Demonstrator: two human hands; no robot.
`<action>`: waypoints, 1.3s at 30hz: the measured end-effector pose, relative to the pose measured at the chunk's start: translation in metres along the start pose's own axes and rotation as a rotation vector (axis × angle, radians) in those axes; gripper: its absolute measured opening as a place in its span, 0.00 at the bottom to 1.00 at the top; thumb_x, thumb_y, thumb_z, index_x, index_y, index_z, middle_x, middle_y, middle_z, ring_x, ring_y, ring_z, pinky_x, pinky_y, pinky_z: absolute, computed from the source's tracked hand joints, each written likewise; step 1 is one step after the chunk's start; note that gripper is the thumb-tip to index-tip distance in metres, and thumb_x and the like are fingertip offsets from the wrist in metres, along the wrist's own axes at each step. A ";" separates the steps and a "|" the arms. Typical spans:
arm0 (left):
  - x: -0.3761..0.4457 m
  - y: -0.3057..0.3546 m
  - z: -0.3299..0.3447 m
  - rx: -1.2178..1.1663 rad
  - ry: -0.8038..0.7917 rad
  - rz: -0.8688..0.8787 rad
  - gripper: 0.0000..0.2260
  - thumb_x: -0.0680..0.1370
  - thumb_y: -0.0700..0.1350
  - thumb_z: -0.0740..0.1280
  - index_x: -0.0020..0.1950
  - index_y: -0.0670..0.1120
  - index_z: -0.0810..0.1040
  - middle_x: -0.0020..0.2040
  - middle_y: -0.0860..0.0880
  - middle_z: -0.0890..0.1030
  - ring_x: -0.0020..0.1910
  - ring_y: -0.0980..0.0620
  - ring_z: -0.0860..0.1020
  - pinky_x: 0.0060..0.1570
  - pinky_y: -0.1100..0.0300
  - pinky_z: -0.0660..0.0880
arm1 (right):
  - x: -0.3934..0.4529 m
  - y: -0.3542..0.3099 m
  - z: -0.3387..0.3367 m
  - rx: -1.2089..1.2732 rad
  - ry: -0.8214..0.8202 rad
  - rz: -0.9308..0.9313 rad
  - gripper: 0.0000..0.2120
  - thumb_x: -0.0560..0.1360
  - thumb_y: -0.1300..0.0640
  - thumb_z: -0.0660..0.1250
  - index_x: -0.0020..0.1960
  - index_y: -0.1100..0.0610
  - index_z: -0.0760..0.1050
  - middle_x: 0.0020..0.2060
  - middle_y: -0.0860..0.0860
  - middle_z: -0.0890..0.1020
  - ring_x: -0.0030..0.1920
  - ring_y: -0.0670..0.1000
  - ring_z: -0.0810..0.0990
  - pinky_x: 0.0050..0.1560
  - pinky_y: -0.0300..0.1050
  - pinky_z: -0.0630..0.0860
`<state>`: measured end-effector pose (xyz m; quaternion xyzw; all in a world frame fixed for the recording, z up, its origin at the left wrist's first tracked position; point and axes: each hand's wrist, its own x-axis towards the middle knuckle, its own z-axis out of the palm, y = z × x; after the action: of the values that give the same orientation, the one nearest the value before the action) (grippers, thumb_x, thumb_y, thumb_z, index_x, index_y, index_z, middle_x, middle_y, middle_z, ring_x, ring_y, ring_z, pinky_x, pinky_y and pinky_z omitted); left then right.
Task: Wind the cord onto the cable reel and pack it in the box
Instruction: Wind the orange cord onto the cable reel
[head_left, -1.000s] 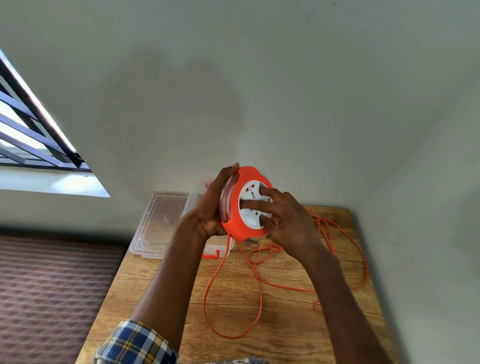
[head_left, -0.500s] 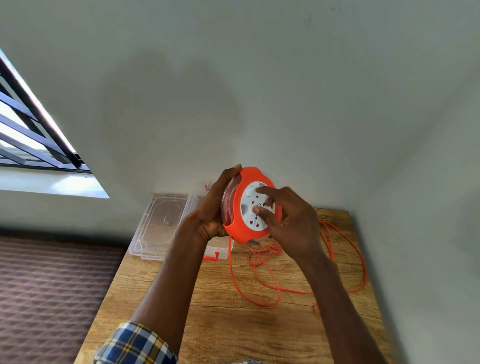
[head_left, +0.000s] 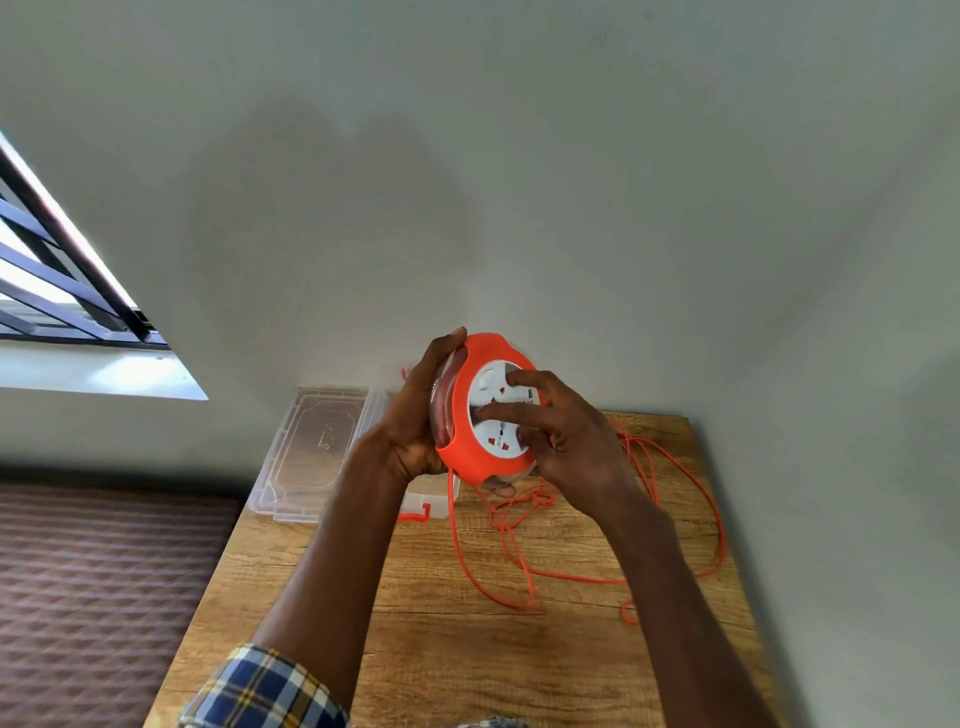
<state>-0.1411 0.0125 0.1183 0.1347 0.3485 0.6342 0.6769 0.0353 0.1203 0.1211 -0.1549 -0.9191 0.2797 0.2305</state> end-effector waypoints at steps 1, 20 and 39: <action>0.000 0.001 0.002 -0.001 0.003 0.004 0.32 0.79 0.69 0.62 0.69 0.46 0.83 0.64 0.39 0.84 0.58 0.38 0.84 0.60 0.40 0.81 | 0.000 0.000 0.001 -0.019 0.021 0.003 0.28 0.76 0.67 0.69 0.63 0.35 0.80 0.69 0.41 0.74 0.68 0.48 0.75 0.50 0.48 0.82; 0.001 0.006 -0.005 0.021 -0.018 0.056 0.33 0.79 0.70 0.65 0.73 0.47 0.80 0.69 0.40 0.81 0.64 0.38 0.81 0.65 0.41 0.78 | 0.001 0.001 -0.006 -0.044 0.202 -0.072 0.16 0.77 0.61 0.73 0.59 0.43 0.85 0.48 0.44 0.73 0.51 0.47 0.71 0.41 0.39 0.71; 0.000 0.005 -0.008 0.105 0.003 -0.038 0.32 0.77 0.70 0.70 0.69 0.46 0.82 0.61 0.41 0.84 0.58 0.39 0.83 0.65 0.42 0.77 | 0.001 -0.005 0.004 -0.005 0.027 0.029 0.29 0.72 0.61 0.73 0.63 0.29 0.78 0.60 0.37 0.75 0.60 0.44 0.75 0.48 0.41 0.79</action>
<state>-0.1505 0.0110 0.1156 0.1625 0.3846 0.6024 0.6803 0.0321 0.1147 0.1217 -0.1724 -0.9143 0.2784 0.2383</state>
